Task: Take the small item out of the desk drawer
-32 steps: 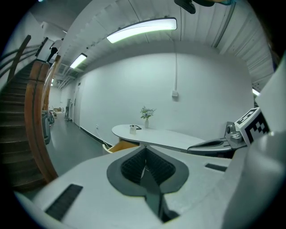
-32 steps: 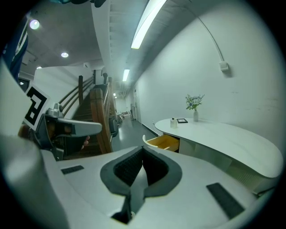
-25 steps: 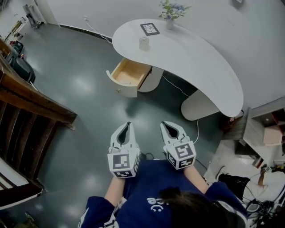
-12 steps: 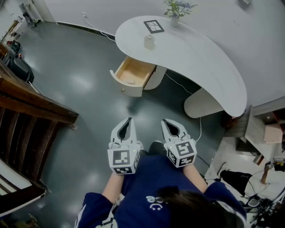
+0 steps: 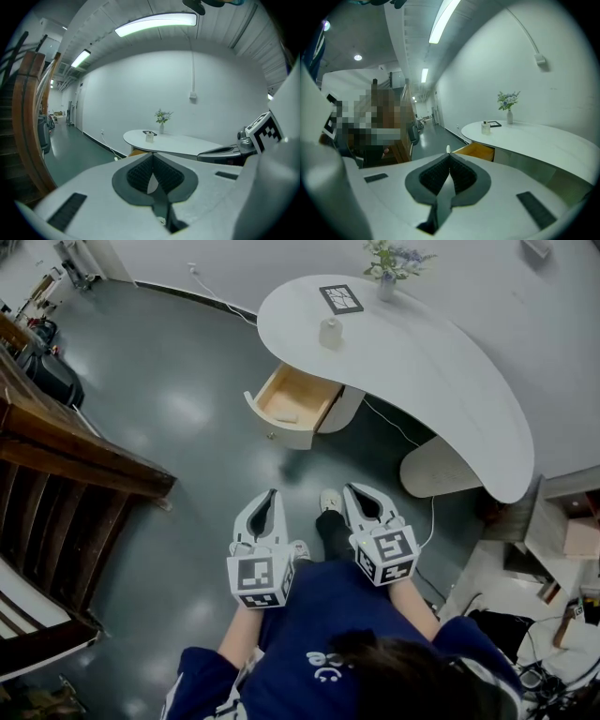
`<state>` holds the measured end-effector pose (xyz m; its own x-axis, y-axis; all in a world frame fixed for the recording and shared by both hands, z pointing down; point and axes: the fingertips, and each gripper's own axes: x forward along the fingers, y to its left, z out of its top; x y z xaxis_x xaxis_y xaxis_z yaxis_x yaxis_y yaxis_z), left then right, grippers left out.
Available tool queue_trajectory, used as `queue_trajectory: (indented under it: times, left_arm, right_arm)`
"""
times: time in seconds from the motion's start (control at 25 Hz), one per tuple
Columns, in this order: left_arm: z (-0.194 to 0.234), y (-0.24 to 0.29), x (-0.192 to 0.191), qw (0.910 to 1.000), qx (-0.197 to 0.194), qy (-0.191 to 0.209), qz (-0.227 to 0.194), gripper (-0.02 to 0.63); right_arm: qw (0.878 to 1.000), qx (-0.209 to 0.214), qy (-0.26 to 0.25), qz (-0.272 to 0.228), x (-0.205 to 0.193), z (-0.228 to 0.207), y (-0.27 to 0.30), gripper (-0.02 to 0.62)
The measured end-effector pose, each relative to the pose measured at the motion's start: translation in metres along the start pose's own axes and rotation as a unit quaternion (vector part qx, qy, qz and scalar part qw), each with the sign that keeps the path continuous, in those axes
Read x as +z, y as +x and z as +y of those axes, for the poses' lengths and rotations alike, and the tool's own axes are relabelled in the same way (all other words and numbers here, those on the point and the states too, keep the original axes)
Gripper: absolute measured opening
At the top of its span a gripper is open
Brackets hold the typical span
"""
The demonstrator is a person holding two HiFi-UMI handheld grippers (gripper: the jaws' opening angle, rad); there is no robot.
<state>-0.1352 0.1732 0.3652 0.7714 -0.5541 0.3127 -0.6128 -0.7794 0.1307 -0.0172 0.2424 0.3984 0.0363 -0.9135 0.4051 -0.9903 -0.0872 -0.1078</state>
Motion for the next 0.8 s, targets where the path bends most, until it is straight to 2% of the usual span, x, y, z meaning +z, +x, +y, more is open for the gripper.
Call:
queue_trajectory:
  times: [0.36,0.8]
  left_arm:
    - [0.014,0.061,0.019,0.9989,0.046,-0.001,0.008,0.005]
    - [0.028,0.155,0.038,0.993,0.112,-0.036,0.013,0.005]
  right_arm:
    - [0.998,0.058,-0.017,0.0,0.029,-0.034,0.07,0.008]
    - [0.987,0.15,-0.048,0.038,0.049,-0.093,0.149,0.008]
